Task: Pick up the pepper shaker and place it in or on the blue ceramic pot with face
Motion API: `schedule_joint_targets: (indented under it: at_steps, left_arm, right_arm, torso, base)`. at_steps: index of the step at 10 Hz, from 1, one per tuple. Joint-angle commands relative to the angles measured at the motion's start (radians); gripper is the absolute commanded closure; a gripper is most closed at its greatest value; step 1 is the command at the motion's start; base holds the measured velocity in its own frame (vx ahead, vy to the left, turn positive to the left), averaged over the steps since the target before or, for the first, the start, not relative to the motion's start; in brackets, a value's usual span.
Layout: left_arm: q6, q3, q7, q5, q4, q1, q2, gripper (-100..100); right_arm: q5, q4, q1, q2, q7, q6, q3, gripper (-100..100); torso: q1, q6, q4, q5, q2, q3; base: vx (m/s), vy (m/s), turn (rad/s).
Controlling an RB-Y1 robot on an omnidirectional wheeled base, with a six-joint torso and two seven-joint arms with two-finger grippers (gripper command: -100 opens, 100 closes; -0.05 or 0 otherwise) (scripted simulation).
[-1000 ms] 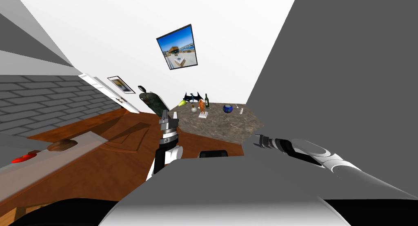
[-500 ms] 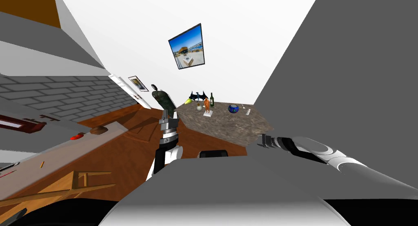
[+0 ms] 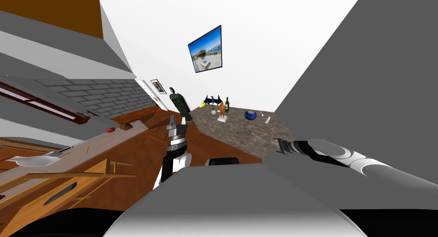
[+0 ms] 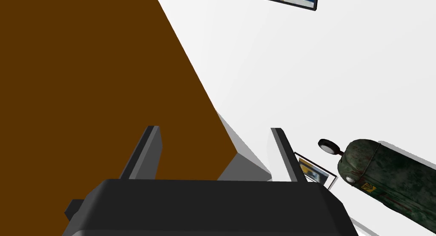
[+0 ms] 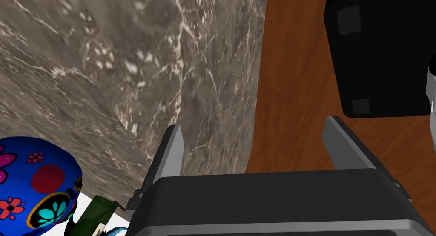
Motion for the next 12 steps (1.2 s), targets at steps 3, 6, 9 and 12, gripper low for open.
schedule_joint_targets:
  at_steps: [3, 6, 9, 12]
  left_arm:
    - [0.000, 0.000, 0.000, 0.000, 0.000, 0.000, 0.000, 0]
    - [0.000, 0.000, 0.000, 0.000, 0.000, 0.000, 0.000, 0]
    - [0.000, 0.000, 0.000, 0.000, 0.000, 0.000, 0.000, 0]
    - [0.000, 0.000, 0.000, 0.000, 0.000, 0.000, 0.000, 0]
  right_arm:
    - [0.102, -0.029, 0.007, -0.069, 0.014, 0.011, 0.004, -100]
    - [0.180, -0.045, 0.009, -0.116, 0.021, 0.016, 0.011, -100]
    - [0.257, -0.055, 0.017, -0.151, 0.020, 0.019, 0.016, -100]
    - [0.337, -0.061, 0.035, -0.177, 0.011, 0.018, 0.019, -100]
  torso:
    - [0.000, 0.000, 0.000, 0.000, 0.000, 0.000]
    - [-0.001, 0.000, 0.000, 0.000, 0.000, 0.000]
    - [-0.002, 0.001, 0.000, -0.001, -0.002, -0.001]
    - [-0.002, 0.001, -0.001, -0.001, -0.004, -0.002]
  base:
    - [-0.001, 0.004, 0.182]
    - [0.007, -0.010, 0.166]
    - [0.031, -0.019, 0.128]
    - [0.062, -0.025, 0.117]
